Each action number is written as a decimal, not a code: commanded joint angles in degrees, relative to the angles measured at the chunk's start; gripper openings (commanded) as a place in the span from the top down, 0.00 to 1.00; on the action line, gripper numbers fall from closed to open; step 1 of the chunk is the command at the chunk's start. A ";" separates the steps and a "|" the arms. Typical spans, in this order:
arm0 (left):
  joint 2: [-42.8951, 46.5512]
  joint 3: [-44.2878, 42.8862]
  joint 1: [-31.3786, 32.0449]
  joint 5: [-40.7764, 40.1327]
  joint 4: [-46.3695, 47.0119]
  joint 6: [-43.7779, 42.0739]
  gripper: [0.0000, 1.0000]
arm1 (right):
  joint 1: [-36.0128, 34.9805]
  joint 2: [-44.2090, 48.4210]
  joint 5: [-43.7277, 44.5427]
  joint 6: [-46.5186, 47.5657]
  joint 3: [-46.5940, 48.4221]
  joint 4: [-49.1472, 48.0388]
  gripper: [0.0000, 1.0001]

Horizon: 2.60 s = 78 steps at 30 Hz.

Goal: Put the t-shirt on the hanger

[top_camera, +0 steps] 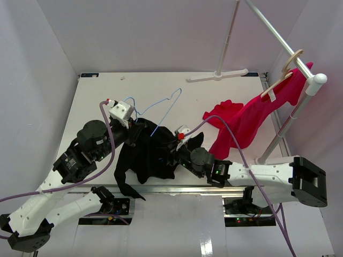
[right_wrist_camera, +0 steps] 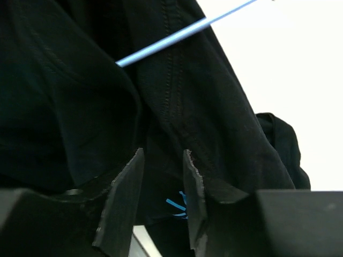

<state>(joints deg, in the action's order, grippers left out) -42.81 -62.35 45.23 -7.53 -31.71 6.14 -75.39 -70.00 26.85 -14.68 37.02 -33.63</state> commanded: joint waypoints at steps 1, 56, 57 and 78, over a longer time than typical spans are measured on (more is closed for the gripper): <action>1.88 -0.56 0.03 -0.41 2.49 0.86 1.00 | -0.67 -1.79 5.48 -0.66 2.83 -4.63 0.59; 1.02 -0.46 0.03 -2.97 3.18 0.46 1.00 | -5.47 -7.66 13.22 -3.33 7.45 2.12 0.65; 0.97 -0.58 0.03 -2.84 3.14 0.47 1.00 | -5.47 -7.81 13.88 -3.35 7.46 2.25 0.65; 1.57 0.90 0.03 -1.18 3.49 1.86 1.00 | -5.38 -13.83 18.64 -2.73 12.87 2.48 0.59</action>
<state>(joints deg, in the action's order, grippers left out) -42.22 -60.71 45.23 -9.70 -31.20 7.13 -80.55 -82.99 42.07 -17.52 46.78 -27.99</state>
